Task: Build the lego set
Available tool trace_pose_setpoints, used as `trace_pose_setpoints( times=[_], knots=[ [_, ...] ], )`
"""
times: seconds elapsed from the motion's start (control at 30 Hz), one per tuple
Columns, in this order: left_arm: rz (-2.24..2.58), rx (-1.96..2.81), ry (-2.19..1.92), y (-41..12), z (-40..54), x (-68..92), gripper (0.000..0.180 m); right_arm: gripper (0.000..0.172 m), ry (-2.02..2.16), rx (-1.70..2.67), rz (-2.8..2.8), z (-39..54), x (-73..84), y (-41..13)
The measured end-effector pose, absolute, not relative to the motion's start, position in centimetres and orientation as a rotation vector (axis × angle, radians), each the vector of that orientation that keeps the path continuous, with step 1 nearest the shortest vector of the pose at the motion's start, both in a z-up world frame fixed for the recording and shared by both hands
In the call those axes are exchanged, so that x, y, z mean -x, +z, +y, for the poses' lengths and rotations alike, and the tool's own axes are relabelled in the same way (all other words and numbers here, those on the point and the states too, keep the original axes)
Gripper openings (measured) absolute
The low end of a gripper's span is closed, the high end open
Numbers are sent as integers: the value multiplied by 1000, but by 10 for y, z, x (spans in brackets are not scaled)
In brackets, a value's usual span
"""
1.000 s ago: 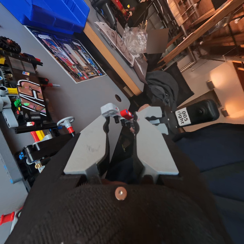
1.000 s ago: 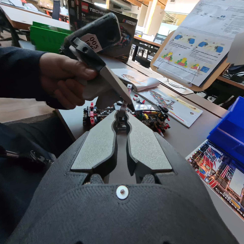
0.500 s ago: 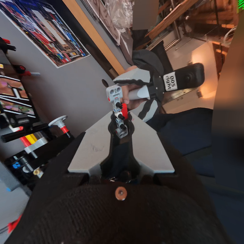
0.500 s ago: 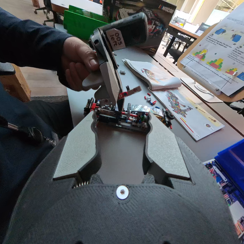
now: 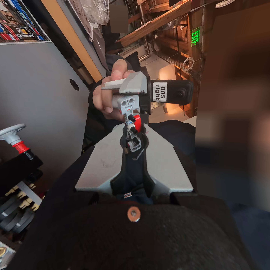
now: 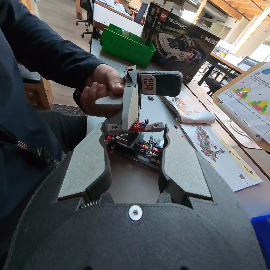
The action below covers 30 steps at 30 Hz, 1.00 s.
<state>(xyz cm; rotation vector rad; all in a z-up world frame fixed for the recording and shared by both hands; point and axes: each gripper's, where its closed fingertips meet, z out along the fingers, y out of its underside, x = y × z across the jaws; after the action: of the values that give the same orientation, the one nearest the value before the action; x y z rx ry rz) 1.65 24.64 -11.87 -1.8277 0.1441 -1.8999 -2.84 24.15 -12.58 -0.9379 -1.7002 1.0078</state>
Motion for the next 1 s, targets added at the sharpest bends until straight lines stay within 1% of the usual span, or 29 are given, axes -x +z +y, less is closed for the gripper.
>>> trace_pose_setpoints(
  times=[0.23,0.27,0.3,0.33,0.37,0.4,0.43,0.47,0.5,0.57,0.6,0.63,0.67,0.7,0.77,0.8,0.87,0.9,0.97,1.0],
  knots=[
    [130,1832,-1907,-123,248,-16,17,72,1058,985,-1696,243,24,-133],
    [112,1815,-1919,-122,249,-15,16,56,1066,974,-1713,240,22,-134],
    [97,1801,-1934,-120,251,-13,16,46,1078,962,-1720,238,21,-134],
    [96,1795,-1935,-119,251,-11,16,41,1092,958,-1723,237,20,-133],
    [112,1809,-1924,-121,250,-11,16,45,1099,964,-1715,238,20,-133],
    [142,1824,-1911,-122,248,-13,16,62,1097,981,-1696,241,21,-133],
    [155,1821,-1912,-122,246,-15,16,74,1104,1003,-1695,243,22,-134],
    [150,1811,-1923,-121,246,-16,16,73,1128,1038,-1715,243,22,-138],
    [147,1811,-1928,-121,246,-17,16,71,1182,1068,-1730,241,20,-140],
    [156,1845,-1884,-128,247,-15,15,50,1393,1095,-1755,232,11,-136],
    [172,1872,-1838,-133,248,-14,16,51,1471,1136,-1734,235,9,-133],
    [187,1881,-1821,-134,246,-13,16,62,1530,1188,-1704,242,8,-131],
    [199,1885,-1820,-133,245,-13,16,61,1590,1244,-1689,248,8,-131],
    [219,1898,-1805,-134,243,-14,16,55,1654,1311,-1671,255,8,-131],
    [273,1929,-1775,-137,239,-17,16,52,1822,1432,-1649,261,11,-132],
    [304,1945,-1758,-138,237,-19,16,45,1921,1465,-1647,260,12,-130],
    [357,1970,-1731,-141,234,-23,16,44,2108,1491,-1641,255,15,-124],
    [371,1977,-1720,-142,234,-24,16,41,2173,1492,-1654,251,16,-122],
    [392,1990,-1696,-143,233,-25,16,26,2202,1529,-1697,246,21,-127],
    [395,1996,-1683,-144,234,-25,16,23,2199,1546,-1712,244,23,-130]
  ],
)
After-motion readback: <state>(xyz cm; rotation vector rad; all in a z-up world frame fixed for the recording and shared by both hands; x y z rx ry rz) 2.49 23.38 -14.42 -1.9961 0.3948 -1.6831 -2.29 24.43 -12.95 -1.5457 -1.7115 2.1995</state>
